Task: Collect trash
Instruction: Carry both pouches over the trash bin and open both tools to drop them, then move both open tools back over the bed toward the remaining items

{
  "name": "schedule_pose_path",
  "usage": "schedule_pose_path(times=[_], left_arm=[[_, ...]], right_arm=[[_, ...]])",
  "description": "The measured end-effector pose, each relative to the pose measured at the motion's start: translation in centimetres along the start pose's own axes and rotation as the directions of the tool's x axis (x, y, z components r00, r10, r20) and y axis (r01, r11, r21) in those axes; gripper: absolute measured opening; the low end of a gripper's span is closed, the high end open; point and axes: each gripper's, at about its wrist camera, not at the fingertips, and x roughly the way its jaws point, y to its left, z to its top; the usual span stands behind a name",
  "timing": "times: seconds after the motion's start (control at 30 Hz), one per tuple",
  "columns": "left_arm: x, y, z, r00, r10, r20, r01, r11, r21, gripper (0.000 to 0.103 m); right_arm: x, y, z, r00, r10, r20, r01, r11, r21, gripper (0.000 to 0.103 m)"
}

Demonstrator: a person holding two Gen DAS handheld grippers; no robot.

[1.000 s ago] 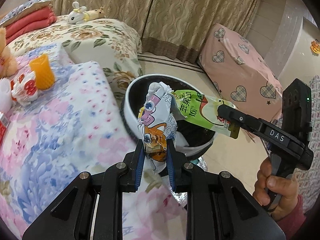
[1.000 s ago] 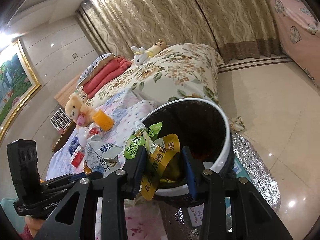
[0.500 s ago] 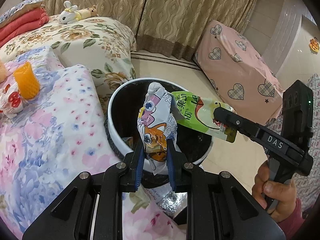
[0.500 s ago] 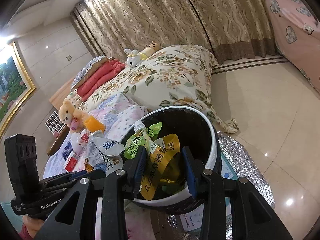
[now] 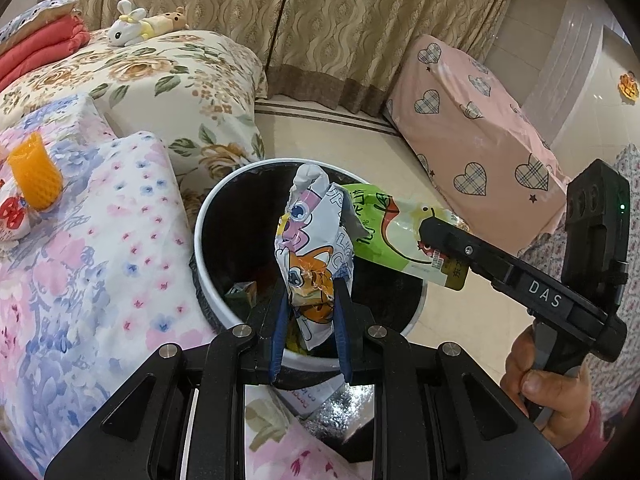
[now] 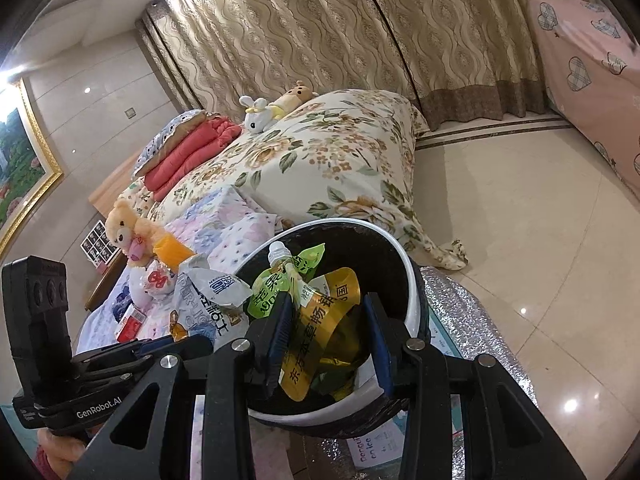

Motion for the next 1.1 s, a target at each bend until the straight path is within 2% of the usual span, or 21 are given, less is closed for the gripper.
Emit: schedule_pose_path(times=[0.7, 0.83, 0.97, 1.1], left_arm=[[2.2, -0.5, 0.7, 0.999, 0.015, -0.047, -0.014, 1.000, 0.015, 0.021], [2.3, -0.5, 0.7, 0.999, 0.026, -0.046, -0.025, 1.000, 0.019, 0.030], [2.2, -0.2, 0.5, 0.999, 0.023, -0.042, -0.022, 1.000, 0.009, 0.053], [1.4, 1.0, 0.1, 0.999, 0.022, -0.030, -0.023, 0.999, -0.025, 0.057]], right_arm=[[1.4, -1.2, 0.5, 0.999, -0.037, -0.035, 0.038, 0.999, 0.021, 0.038], [1.7, -1.1, 0.6, 0.999, -0.024, -0.041, 0.025, 1.000, 0.016, 0.041], [1.9, -1.3, 0.6, 0.999, -0.015, -0.043, 0.016, 0.999, 0.034, 0.041], [1.8, -1.7, 0.5, 0.999, -0.012, -0.047, 0.015, 0.998, 0.063, 0.052]])
